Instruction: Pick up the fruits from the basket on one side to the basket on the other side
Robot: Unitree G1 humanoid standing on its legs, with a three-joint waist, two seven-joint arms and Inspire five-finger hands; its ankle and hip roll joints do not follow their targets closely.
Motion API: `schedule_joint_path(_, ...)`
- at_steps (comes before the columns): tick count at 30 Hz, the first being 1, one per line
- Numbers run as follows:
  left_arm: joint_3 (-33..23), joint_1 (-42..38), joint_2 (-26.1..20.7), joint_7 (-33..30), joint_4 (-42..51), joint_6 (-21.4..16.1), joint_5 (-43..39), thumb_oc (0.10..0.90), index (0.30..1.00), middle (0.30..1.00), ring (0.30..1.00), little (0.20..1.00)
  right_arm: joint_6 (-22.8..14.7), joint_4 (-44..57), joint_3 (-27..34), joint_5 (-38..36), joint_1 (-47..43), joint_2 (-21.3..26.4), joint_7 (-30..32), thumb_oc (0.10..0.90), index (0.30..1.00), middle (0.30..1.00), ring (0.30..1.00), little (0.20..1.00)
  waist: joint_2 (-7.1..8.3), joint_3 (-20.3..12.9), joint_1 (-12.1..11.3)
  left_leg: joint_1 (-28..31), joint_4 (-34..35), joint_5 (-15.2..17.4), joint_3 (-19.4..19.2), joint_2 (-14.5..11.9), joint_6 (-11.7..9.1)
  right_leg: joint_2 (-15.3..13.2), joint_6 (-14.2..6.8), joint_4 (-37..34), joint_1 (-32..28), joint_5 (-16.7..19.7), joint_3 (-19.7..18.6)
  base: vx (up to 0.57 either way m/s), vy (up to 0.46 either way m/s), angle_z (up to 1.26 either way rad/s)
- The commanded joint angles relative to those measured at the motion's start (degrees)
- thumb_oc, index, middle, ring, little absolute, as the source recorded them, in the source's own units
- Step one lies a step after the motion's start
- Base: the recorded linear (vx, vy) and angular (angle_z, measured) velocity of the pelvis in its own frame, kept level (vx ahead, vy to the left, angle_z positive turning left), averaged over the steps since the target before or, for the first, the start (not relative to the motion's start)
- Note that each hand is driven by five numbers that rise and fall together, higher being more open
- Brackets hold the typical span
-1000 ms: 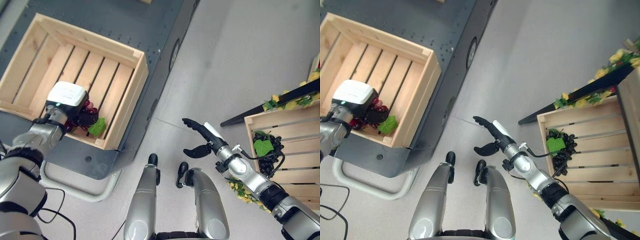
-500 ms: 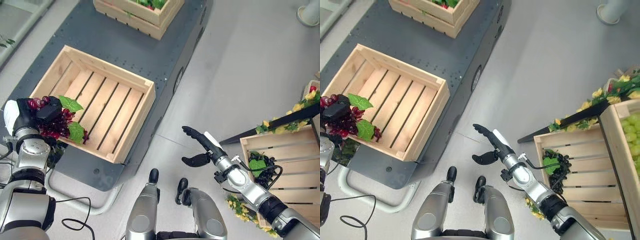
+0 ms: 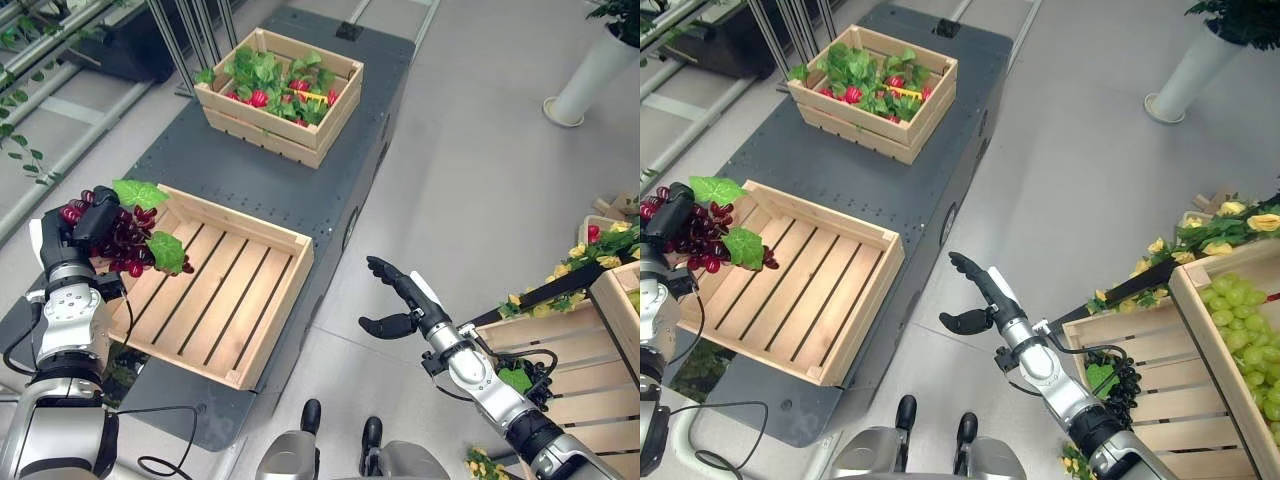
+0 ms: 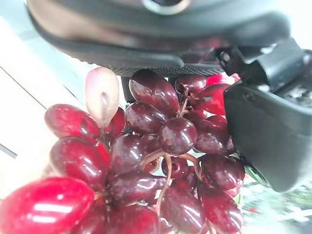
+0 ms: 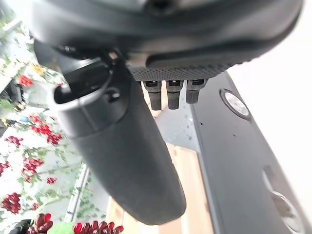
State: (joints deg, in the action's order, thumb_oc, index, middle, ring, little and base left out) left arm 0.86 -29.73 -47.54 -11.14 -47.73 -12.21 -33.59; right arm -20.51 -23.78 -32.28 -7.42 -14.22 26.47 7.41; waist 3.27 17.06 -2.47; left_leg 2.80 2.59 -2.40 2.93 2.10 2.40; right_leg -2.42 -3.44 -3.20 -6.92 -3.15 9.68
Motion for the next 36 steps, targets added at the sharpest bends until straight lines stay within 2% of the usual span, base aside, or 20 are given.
schedule_joint_path(1, 0.66, -2.04, 0.02, 0.05, 3.56, -8.74, -1.86, 0.4, 0.3, 0.3, 0.3, 0.3, -5.18, 4.71, 1.05, -2.8, 0.88, 1.19, -0.9, 0.8, 0.9, 0.9, 0.9, 0.9, -4.58, -10.6, 0.46, 0.73, 1.9, 4.15, 2.52, 2.62, -1.83, -0.93, -1.63, 1.08, 3.22, 1.71, -2.72, -0.02, -0.063, 0.02)
schedule_joint_path(5, 3.04, -5.09, 1.12, 0.5, 8.5, -9.01, -0.51, 0.4, 0.3, 0.3, 0.3, 0.3, -4.08, 5.36, 1.84, -7.5, -3.47, 1.27, -3.45, 0.8, 0.9, 0.9, 0.9, 0.9, -5.13, -11.38, 0.06, 0.01, 2.41, 3.75, 3.58, 2.79, -2.12, -0.73, -1.32, -0.96, 2.79, 2.82, -2.4, -0.04, -0.085, -0.05)
schedule_joint_path(9, 5.49, -7.91, 2.72, 1.05, 12.6, -7.86, 0.15, 0.4, 0.3, 0.3, 0.3, 0.3, 0.08, 5.12, 3.71, -14.85, -6.36, -1.01, -7.05, 0.8, 0.9, 0.9, 0.9, 0.9, -5.19, -11.68, 0.0, 0.11, 2.41, 3.71, 4.32, 2.81, -2.01, -0.4, -0.86, -0.29, 2.68, 2.24, -2.33, 0.01, -0.078, 0.02)
schedule_joint_path(10, 6.01, -7.92, 2.95, 2.12, 15.5, -7.23, -0.64, 0.4, 0.3, 0.3, 0.3, 0.3, 3.87, 5.93, 4.12, -18.91, -6.41, -1.14, -10.65, 0.8, 0.9, 0.9, 0.9, 0.9, -5.11, -11.86, 0.09, 0.48, 2.41, 3.76, 3.89, 2.56, -2.02, -0.34, -0.55, -0.09, 2.36, 1.92, -2.18, 0.04, -0.065, 0.01)
schedule_joint_path(11, 5.98, -7.78, 3.06, 2.05, 16.4, -6.79, -0.6, 0.4, 0.3, 0.3, 0.3, 0.3, 4.32, 6.07, 4.23, -19.46, -6.3, -1.17, -11.33, 0.8, 0.9, 0.9, 0.9, 0.9, -5.07, -11.89, 0.09, 0.57, 2.41, 3.78, 3.82, 2.51, -2.05, -0.31, -0.49, -0.15, 2.22, 1.88, -2.11, 0.06, -0.079, 0.01)
schedule_joint_path(12, 5.95, -7.24, 3.54, 2.57, 19.42, -5.87, -1.04, 0.4, 0.3, 0.3, 0.3, 0.3, 6.32, 6.52, 4.57, -23.32, -5.96, -1.51, -14.41, 0.8, 0.9, 0.9, 0.9, 0.9, -4.92, -12.04, 0.04, 0.81, 2.41, 3.82, 3.69, 2.4, -2.13, -0.19, -0.27, -0.42, 1.73, 1.78, -1.89, 0.05, -0.06, 0.02)
schedule_joint_path(15, 6.02, -6.22, 5.56, 4.31, 25.3, -4.38, -2.45, 0.4, 0.3, 0.3, 0.3, 0.3, 11.67, 7.12, 5.14, -28.99, -6.3, -2.67, -19.48, 0.8, 0.9, 0.9, 0.9, 0.9, -4.28, -12.54, -0.25, 1.26, 2.41, 3.85, 3.92, 2.29, -2.39, 0.14, 0.15, -0.83, 0.71, 1.51, -1.3, 0.06, -0.083, 0.01)
schedule_joint_path(16, 6.1, -6.18, 5.71, 4.2, 25.76, -4.17, -2.42, 0.4, 0.3, 0.3, 0.3, 0.3, 12.0, 7.22, 5.18, -29.22, -6.39, -2.7, -19.51, 0.8, 0.9, 0.9, 0.9, 0.9, -4.26, -12.55, -0.25, 1.29, 2.41, 3.85, 3.92, 2.26, -2.41, 0.16, 0.18, -0.82, 0.66, 1.48, -1.24, 0.05, -0.087, 0.01)
schedule_joint_path(17, 6.8, -6.12, 6.9, 5.29, 27.89, -3.68, -3.37, 0.4, 0.3, 0.3, 0.3, 0.3, 13.94, 7.67, 5.58, -30.67, -7.33, -2.9, -19.94, 0.8, 0.9, 0.9, 0.9, 0.9, -4.01, -12.65, -0.22, 1.51, 2.41, 3.86, 3.75, 2.01, -2.58, 0.32, 0.42, -0.65, 0.39, 1.28, -0.91, 0.03, -0.055, 0.01)
schedule_joint_path(21, 8.03, -5.92, 8.67, 7.27, 32.11, -2.2, -4.48, 0.4, 0.3, 0.3, 0.3, 0.3, 16.32, 9.4, 7.37, -37.1, -9.13, -3.44, -21.36, 0.8, 0.9, 0.9, 0.9, 0.9, -3.68, -12.77, -0.09, 1.93, 2.41, 3.8, 3.78, 1.7, -2.77, 0.69, 0.84, -0.62, -0.25, 1.14, -0.58, 0.04, -0.059, 0.01)
schedule_joint_path(24, 8.99, -6.43, 11.26, 9.39, 33.94, -1.89, -4.31, 0.4, 0.3, 0.3, 0.3, 0.3, 17.27, 8.79, 9.0, -43.17, -11.16, -7.12, -22.63, 0.8, 0.9, 0.9, 0.9, 0.9, -3.6, -13.19, -0.18, 2.23, 2.41, 3.9, 3.69, 1.45, -2.92, 0.93, 1.16, -0.87, -0.84, 0.96, -0.17, 0.03, -0.036, -0.01)
schedule_joint_path(30, 10.36, -6.93, 13.35, 10.58, 37.3, -0.49, -5.38, 0.4, 0.3, 0.3, 0.3, 0.3, 18.8, 8.9, 9.14, -43.72, -12.38, -9.58, -22.63, 0.8, 0.9, 0.9, 0.9, 0.9, -3.52, -13.94, -0.22, 2.5, 2.41, 3.89, 3.35, 1.13, -3.13, 1.23, 1.48, -1.18, -1.41, 0.72, 0.26, 0.01, -0.011, 0.02)
schedule_joint_path(36, 12.71, -6.98, 16.56, 11.68, 40.78, 2.12, -5.49, 0.4, 0.3, 0.3, 0.3, 0.3, 18.27, 8.72, 8.23, -41.6, -16.03, -10.28, -18.45, 0.8, 0.9, 0.9, 0.9, 0.9, -3.03, -14.23, -0.44, 2.96, 2.41, 3.97, 3.12, 0.88, -3.23, 1.59, 1.91, -1.33, -1.99, 0.52, 0.51, -0.01, -0.032, 0.05)
